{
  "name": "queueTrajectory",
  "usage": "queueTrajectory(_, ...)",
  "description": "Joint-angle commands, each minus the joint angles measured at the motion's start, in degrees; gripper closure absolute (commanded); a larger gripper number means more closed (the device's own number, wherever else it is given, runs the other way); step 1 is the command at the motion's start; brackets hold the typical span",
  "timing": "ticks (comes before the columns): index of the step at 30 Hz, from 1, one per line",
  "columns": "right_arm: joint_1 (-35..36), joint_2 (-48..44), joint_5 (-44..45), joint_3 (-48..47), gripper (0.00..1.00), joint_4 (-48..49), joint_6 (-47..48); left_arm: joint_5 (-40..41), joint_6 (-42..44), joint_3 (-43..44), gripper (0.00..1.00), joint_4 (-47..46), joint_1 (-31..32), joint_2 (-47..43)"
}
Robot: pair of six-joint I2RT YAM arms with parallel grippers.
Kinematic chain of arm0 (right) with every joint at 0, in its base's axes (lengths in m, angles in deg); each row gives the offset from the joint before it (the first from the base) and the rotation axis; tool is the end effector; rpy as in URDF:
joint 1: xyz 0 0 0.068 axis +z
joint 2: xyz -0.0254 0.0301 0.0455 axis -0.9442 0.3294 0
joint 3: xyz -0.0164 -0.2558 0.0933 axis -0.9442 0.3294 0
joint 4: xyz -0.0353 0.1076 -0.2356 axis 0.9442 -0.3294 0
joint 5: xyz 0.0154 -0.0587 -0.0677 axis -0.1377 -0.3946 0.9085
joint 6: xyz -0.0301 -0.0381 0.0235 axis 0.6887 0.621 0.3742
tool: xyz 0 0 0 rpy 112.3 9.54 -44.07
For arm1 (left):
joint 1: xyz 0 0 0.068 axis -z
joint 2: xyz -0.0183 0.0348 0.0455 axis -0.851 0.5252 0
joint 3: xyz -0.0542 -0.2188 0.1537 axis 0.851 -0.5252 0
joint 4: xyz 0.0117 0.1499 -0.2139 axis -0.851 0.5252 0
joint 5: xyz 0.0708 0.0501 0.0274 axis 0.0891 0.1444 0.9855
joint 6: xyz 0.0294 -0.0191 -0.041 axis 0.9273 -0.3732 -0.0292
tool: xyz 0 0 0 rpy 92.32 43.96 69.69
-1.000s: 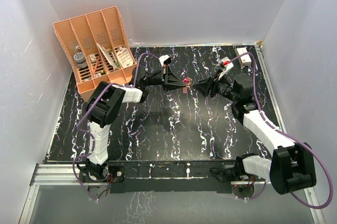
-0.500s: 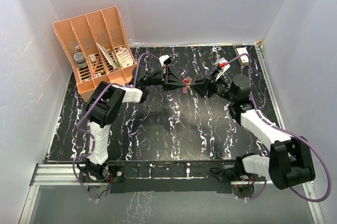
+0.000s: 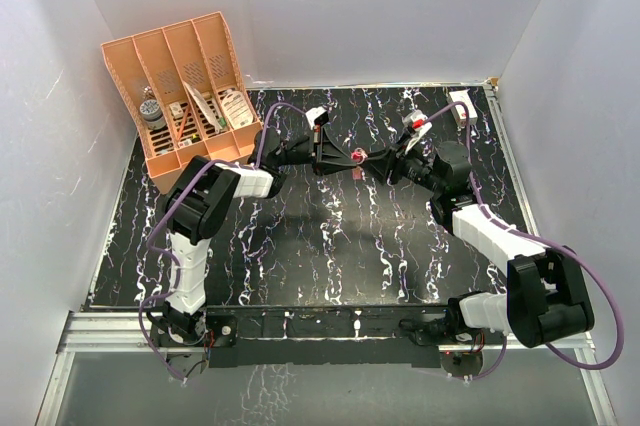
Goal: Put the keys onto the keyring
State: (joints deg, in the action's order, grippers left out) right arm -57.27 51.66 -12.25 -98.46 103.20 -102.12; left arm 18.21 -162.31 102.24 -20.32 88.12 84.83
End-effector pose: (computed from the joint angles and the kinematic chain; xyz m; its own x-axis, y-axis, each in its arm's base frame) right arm 0.2620 0.0858 0.2599 -0.2700 0.1214 -0.9552 -0.7454 0.6016 0.2871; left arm 0.3536 -0.2388 0.2196 -0.9887 0.0461 -0.1428 0.1287 -0.2293 -0.9648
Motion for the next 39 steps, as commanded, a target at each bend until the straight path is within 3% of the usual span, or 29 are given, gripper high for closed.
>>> queueTrajectory(1, 0.28, 0.39, 1.28, -0.88, 0.65, 5.47, 1.23, -0.42, -0.97, -1.2, 1.0, -20.01, 0.31, -4.13)
queueTrajectory(15, 0.25, -0.89, 1.89, -0.32, 1.0, 5.47, 1.66, -0.12, -0.92, -2.28, 1.0, -20.09, 0.32, -4.31)
queueTrajectory(23, 0.26, -2.66, 2.52, 0.17, 1.0, 4.62, 2.1, 0.45, -2.36, 0.12, 1.0, -20.09, 0.2, -2.41)
queueTrajectory(27, 0.3, -3.43, 3.07, 0.16, 1.0, 3.36, 2.69, 0.65, -2.36, 0.79, 0.93, -20.1, 0.12, -1.94)
queueTrajectory(30, 0.3, -3.32, 2.9, 0.18, 1.0, 3.51, 2.55, 1.09, -2.06, 0.78, 1.0, -20.09, 0.15, -1.93)
queueTrajectory(39, 0.71, -1.01, 1.75, -0.75, 1.0, 4.96, 2.11, 1.28, -2.09, 1.68, 1.0, -20.11, 0.15, -1.43)
